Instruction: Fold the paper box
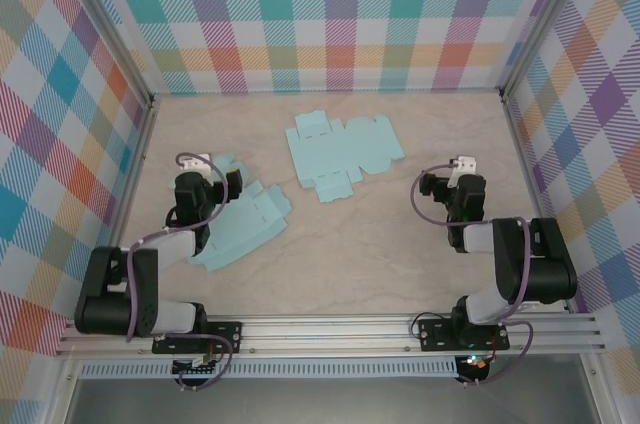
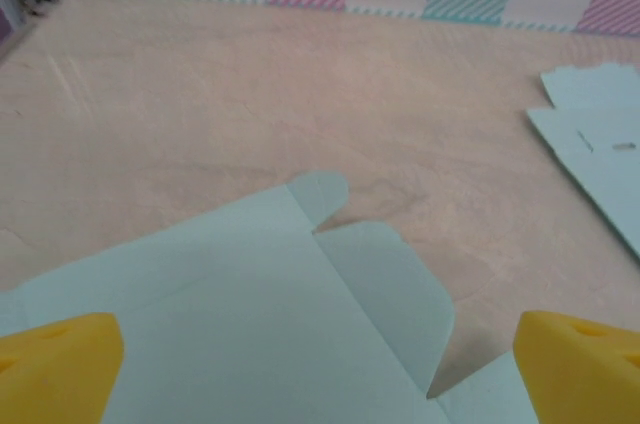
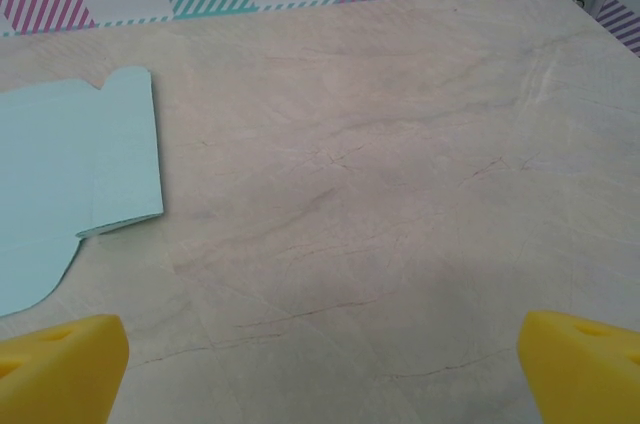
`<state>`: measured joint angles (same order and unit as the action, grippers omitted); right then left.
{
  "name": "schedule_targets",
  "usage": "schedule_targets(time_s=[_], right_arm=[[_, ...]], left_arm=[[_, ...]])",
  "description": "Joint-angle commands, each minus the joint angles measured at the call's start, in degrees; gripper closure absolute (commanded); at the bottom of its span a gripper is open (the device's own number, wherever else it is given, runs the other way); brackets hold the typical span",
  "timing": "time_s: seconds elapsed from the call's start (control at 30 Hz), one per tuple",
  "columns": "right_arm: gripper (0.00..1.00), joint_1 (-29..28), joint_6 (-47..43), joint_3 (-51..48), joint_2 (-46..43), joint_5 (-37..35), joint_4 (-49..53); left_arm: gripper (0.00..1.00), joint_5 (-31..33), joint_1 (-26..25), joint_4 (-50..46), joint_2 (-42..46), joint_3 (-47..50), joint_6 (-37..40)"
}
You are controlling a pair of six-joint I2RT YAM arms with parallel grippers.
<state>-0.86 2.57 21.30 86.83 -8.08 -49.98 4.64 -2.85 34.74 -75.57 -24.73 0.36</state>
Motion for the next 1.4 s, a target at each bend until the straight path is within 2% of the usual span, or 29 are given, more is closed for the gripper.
schedule_targets(time_s=[0.0, 0.2, 0.27, 0.33, 0.47, 0.53, 0.73, 0.9, 1.03, 1.2, 1.37], right_arm=[[0.00, -0.1, 0.4, 0.1, -1.8, 0.8, 0.8], [0.00, -0.1, 3.0, 3.0, -11.4, -4.7, 14.4], [0.00, -0.1, 6.2, 6.3, -14.9, -6.6, 25.5], [0.00, -0.1, 8.4, 11.5, -16.8, -6.6, 37.5], [0.00, -0.1, 13.3, 19.9, -16.3, -5.4, 52.8], [0.01, -0.1, 15.6, 23.5, -14.3, -3.0, 57.9], [0.16, -0.4, 20.8, 35.1, -4.0, 7.3, 66.5], [0.21, -2.3, 21.3, 45.5, 6.0, 9.0, 71.3], [0.21, -3.7, 20.6, 51.2, 11.9, 9.4, 73.5], [0.30, -4.4, 19.0, 58.3, 19.6, 10.9, 76.6], [0.37, -4.9, 17.6, 63.9, 25.6, 10.5, 79.2]], left_arm=[[0.00, 3.1, 0.2, -6.8, 6.0, -1.9, -2.9], [0.00, 7.7, 0.2, -16.3, 14.8, -3.9, -10.5], [0.00, 8.1, 0.2, -19.2, 16.5, -5.0, -15.0], [0.00, 6.4, 0.2, -23.2, 16.7, -7.1, -20.7], [0.00, 1.1, -2.3, -27.1, 14.6, -10.6, -30.2], [0.00, 2.3, -6.1, -28.3, 13.4, -11.9, -33.6], [0.00, 8.6, -18.8, -35.2, 6.1, -20.0, -38.5], [0.00, 8.3, -26.6, -36.5, -4.1, -26.6, -42.2], [0.00, 8.6, -30.4, -38.0, -12.1, -31.4, -45.3], [0.22, 7.4, -33.4, -38.0, -20.0, -35.9, -48.9], [0.24, 7.3, -35.0, -38.3, -25.4, -37.9, -52.1]])
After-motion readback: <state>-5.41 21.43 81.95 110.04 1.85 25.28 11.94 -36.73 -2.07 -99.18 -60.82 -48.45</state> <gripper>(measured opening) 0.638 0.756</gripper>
